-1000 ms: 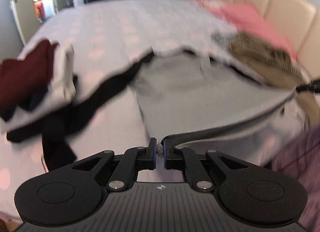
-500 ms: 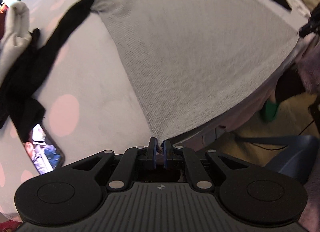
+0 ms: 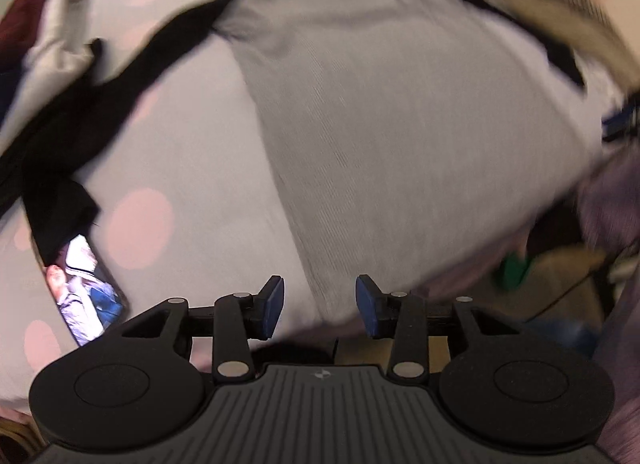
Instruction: Fold clothes
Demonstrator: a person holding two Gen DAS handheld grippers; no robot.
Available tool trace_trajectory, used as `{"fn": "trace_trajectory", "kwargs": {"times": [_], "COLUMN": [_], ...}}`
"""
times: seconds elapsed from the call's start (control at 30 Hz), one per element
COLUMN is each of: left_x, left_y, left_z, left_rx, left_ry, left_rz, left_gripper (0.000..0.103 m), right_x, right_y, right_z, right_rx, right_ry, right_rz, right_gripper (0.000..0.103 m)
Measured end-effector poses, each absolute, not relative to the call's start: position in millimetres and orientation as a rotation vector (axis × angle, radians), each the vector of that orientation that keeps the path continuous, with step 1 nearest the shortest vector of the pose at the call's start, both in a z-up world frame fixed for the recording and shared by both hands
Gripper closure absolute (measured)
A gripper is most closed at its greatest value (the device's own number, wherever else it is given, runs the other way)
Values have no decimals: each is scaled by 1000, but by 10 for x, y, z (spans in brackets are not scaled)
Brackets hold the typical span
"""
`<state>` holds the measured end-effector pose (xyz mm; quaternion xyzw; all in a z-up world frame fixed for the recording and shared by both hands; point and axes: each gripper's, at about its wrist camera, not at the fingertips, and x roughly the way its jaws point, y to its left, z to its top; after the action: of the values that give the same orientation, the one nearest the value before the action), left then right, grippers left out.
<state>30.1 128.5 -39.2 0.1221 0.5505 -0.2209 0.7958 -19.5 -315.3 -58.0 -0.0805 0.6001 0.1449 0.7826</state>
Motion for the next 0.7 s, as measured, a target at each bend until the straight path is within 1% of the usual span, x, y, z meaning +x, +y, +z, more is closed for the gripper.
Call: {"fn": "trace_trajectory", "kwargs": {"times": [0.03, 0.2, 0.33, 0.43, 0.53, 0.7], "left_x": [345, 896, 1400, 1803, 2222, 2847], "left_y": [1327, 1491, 1480, 1388, 1241, 956], "left_z": [-329, -50, 87, 130, 28, -343], "left_rx": [239, 174, 110, 130, 159, 201], "left_ry": [1174, 1104, 1034, 946, 897, 900], "left_rz": [-466, -343, -286, -292, -308, -343], "left_gripper": [65, 65, 65, 64, 64, 64], "right_x": [-149, 234, 666, 1018, 1412, 2118], "right_y": [-3202, -3478, -3652, -3682, -3681, -3549], "right_z": [-516, -258, -160, -130, -125, -252], "right_rx": [-168, -95, -8, 5, -13, -61], "right_ry": [1277, 1180, 1106, 1036, 981, 930], "right_rz": [296, 177, 111, 92, 95, 148], "right_gripper": [61, 60, 60, 60, 60, 60]}}
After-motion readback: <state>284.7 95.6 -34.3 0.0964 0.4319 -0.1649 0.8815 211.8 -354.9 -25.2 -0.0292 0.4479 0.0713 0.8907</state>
